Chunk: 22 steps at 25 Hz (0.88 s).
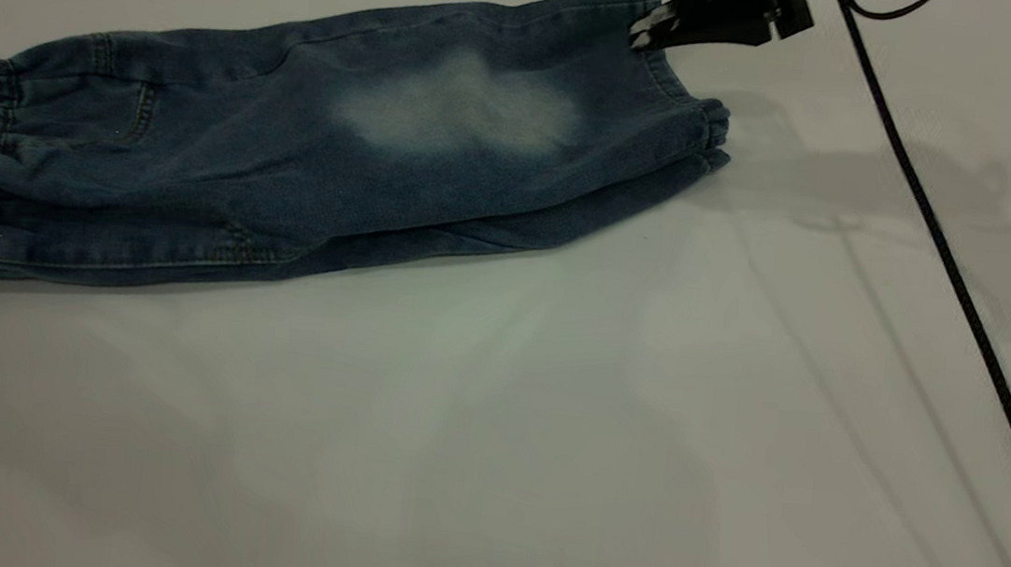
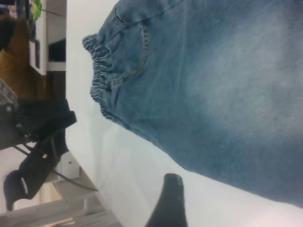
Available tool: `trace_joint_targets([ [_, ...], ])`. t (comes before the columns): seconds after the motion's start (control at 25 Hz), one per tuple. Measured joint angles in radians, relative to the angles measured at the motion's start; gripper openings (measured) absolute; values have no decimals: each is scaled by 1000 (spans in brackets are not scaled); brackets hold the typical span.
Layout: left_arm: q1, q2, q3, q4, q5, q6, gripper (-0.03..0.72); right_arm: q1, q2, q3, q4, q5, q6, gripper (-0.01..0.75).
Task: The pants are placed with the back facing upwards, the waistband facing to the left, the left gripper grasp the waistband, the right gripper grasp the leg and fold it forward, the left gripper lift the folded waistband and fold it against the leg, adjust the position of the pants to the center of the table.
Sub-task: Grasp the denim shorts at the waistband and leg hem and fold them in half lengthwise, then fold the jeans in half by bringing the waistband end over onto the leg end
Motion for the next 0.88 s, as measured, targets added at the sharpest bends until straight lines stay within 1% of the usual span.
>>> trace_joint_targets([
  [0.12, 0, -2, 0, 44, 25, 54, 524, 5, 0, 0, -1, -1, -13, 583],
  [0.24, 0, -3, 0, 66, -10, 94, 524, 3, 0, 0, -2, -2, -21, 583],
  [0.4, -1, 3, 0, 62, -3, 71, 533, 3, 0, 0, -5, -3, -38, 583],
  [0.48, -1, 25, -2, 60, -6, 71, 551, 3, 0, 0, -5, -3, -38, 583],
  [0.64, -1, 95, -2, 26, 5, 79, 601, 3, 0, 0, -4, -2, -38, 582],
  [0.76, -1, 146, -4, -6, 9, 100, 610, 3, 0, 0, -4, -1, -38, 582],
  [0.88, -1, 164, -4, -48, 26, 159, 610, 3, 0, 0, -3, 0, -38, 582],
])
